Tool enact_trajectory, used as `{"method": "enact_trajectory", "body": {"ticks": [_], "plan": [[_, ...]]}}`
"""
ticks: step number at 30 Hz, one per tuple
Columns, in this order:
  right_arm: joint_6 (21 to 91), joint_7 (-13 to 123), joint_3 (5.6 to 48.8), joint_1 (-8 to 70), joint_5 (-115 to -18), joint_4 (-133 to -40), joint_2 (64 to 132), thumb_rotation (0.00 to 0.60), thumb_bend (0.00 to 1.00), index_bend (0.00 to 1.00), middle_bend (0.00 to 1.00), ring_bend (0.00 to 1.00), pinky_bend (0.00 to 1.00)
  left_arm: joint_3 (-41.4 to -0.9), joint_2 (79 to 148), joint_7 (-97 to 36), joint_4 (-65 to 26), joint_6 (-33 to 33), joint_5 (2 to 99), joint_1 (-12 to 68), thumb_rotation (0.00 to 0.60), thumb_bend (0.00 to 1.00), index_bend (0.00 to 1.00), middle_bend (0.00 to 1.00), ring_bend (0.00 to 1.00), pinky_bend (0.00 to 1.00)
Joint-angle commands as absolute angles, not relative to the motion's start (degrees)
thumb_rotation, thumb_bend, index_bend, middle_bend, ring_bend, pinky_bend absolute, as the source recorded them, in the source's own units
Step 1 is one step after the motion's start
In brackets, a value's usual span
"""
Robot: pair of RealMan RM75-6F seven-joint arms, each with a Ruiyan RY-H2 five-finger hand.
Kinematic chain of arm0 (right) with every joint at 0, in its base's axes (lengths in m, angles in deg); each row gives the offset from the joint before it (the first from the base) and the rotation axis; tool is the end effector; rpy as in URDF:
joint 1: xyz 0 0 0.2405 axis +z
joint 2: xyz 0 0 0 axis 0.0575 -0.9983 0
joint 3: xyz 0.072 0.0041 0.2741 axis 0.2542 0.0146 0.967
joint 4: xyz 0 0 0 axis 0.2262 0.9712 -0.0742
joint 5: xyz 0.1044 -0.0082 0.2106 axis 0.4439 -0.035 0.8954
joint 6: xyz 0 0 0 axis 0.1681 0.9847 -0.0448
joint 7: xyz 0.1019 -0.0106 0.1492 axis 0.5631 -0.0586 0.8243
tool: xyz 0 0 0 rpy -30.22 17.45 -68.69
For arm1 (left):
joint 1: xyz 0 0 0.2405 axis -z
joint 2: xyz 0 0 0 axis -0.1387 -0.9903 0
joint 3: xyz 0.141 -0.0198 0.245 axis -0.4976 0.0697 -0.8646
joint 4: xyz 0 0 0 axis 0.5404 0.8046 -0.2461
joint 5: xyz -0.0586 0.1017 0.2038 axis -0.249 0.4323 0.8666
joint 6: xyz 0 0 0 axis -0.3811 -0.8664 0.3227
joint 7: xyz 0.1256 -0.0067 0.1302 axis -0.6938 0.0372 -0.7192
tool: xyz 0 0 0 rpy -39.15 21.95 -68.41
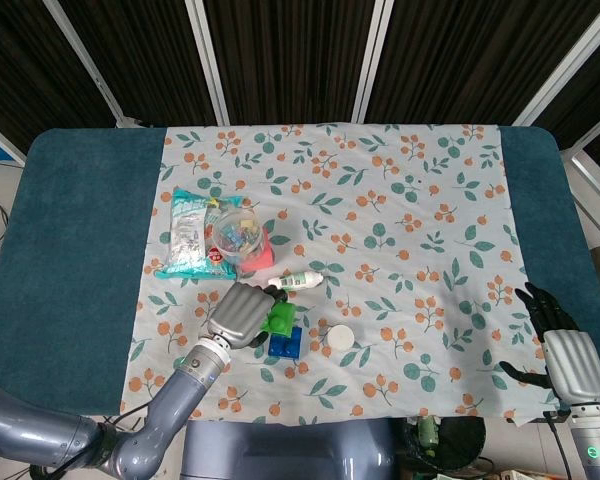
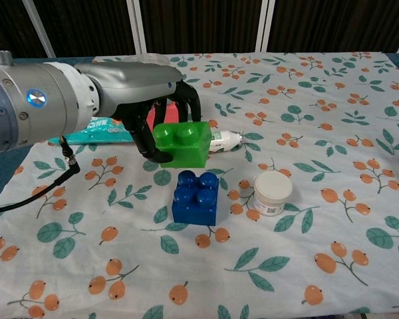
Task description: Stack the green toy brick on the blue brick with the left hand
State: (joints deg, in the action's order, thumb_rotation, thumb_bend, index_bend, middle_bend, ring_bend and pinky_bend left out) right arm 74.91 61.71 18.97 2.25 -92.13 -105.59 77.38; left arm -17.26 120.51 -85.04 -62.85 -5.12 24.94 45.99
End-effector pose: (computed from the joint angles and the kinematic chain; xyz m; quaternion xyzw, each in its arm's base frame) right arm -0.3373 -0.2222 0.1432 0.5900 -0.4316 0.4229 0.5355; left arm -0.0264 0.3175 -0.0622 -0.7959 -0.3608 -0.3153 0.3700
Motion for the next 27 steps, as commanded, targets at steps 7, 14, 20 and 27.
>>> {"method": "enact_trajectory", "body": {"ticks": [7,14,20,27], "plan": [[74.90,61.82,18.96,2.25,-92.19,-105.59,77.36,0.600,0.09,0.00,0.00,0.00,0.20,-18.15,122.03,-85.32,-62.59,-7.00,23.81,47.71,0.600,0.36,0.52,0.54,0.45,0.53],[74.79,62.00,18.98,2.27,-92.07,-105.56,77.35,0.600,0.10,0.00,0.00,0.00,0.20,-18.28,122.82,-85.38,-62.34,-8.00,22.77,48.89,0.600,0.36,0.52,0.54,0.45,0.53],[74.79,62.15,18.98,2.28,-92.10,-105.57,77.32,0.600,0.10,0.00,0.00,0.00,0.20,-18.86,123.09,-85.46,-61.95,-8.62,22.54,49.51,0.600,0.36,0.52,0.54,0.45,0.53],[74.82,62.09,18.97,2.27,-92.13,-105.63,77.31,0.600,0.10,0.00,0.00,0.00,0.20,-18.68,123.54,-85.43,-61.49,-9.21,21.75,50.19,0.600,0.36,0.53,0.55,0.45,0.53]]}}
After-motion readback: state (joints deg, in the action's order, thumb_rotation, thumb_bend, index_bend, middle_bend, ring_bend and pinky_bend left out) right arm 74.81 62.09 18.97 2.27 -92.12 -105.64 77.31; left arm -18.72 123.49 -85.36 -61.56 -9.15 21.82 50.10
